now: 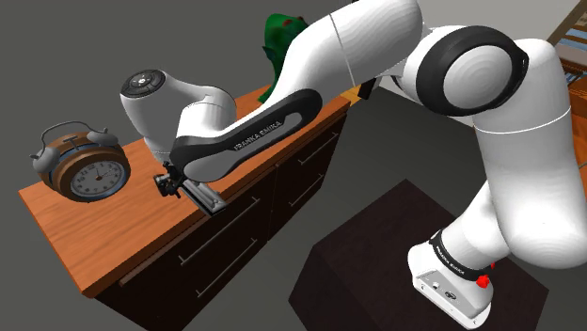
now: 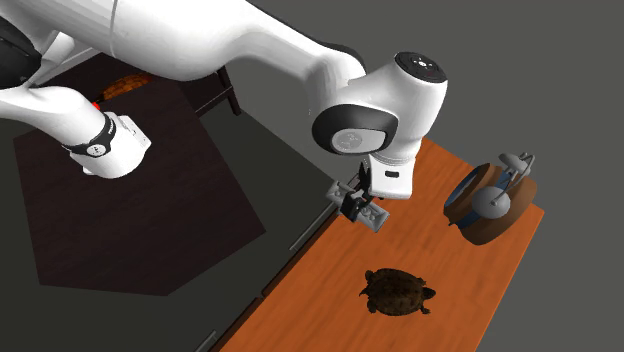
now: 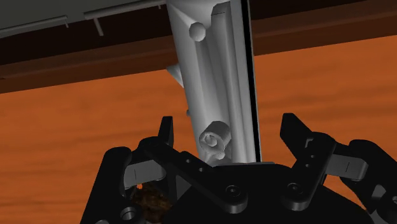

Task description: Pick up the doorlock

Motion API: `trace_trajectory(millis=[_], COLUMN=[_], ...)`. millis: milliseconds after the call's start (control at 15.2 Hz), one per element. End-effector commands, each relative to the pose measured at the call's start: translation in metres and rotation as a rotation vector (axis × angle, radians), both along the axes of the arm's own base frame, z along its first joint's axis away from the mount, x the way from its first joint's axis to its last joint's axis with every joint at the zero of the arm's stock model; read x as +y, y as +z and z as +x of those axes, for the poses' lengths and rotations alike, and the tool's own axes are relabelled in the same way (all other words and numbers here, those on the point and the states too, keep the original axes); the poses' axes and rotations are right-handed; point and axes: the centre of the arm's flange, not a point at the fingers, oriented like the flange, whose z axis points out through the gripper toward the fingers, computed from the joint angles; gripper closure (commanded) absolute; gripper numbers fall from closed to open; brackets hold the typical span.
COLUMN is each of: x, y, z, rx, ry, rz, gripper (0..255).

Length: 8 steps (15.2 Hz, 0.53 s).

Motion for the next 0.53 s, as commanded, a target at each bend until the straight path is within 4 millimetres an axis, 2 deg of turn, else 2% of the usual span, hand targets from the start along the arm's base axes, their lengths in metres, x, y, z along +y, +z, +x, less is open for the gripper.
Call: trace_trajectory(millis=[0, 462], x=[-0.0003, -0.0009], y=[-0.0013, -0.0017], z=[0.0007, 0.0016], rx=[0.0, 0.0], ry=[0.0, 0.0], rz=[0.0, 0.0], gripper=[255, 255])
